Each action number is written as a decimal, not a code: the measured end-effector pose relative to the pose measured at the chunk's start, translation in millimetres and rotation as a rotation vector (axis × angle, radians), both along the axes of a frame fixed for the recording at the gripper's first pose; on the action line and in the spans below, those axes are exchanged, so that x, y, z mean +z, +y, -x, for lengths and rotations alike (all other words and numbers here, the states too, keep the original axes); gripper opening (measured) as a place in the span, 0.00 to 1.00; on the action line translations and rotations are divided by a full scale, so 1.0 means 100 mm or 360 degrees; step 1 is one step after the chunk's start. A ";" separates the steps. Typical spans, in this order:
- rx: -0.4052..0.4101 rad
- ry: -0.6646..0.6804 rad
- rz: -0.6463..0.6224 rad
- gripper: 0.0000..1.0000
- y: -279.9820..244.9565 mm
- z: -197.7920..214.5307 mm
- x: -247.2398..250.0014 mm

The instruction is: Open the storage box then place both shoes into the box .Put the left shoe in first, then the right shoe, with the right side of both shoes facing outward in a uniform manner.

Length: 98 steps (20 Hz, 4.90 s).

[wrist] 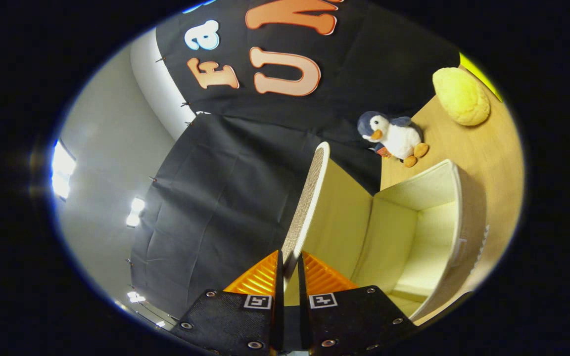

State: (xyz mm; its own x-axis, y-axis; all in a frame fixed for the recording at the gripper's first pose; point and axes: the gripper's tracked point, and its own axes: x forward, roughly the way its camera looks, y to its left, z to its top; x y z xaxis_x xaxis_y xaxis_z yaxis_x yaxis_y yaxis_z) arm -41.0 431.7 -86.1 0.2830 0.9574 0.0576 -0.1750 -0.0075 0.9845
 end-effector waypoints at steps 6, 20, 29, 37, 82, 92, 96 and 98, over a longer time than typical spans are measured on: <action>0.0090 -0.0058 0.0077 0.14 0.78 0.08 0.22; 0.0174 -0.0149 0.0588 0.78 1.32 0.35 -0.50; -0.0088 -0.0140 0.0812 0.91 -0.07 0.07 -0.52; -0.0214 -0.0120 0.1306 0.96 -1.25 -0.08 -1.23; -0.0307 0.0157 0.1889 0.04 -2.14 -0.34 -2.09; -0.0360 0.0073 0.1793 0.04 -1.39 -0.53 -1.11; -0.0326 0.0103 0.1765 0.04 -0.86 -0.55 -1.06; -0.0288 0.0110 0.1753 0.04 -0.57 -0.54 -1.08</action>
State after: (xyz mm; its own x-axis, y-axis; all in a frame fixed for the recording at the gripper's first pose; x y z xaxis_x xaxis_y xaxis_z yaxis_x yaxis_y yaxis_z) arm 13.4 375.1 -194.0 0.3931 0.4203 -0.8178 -0.0297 0.8948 0.4456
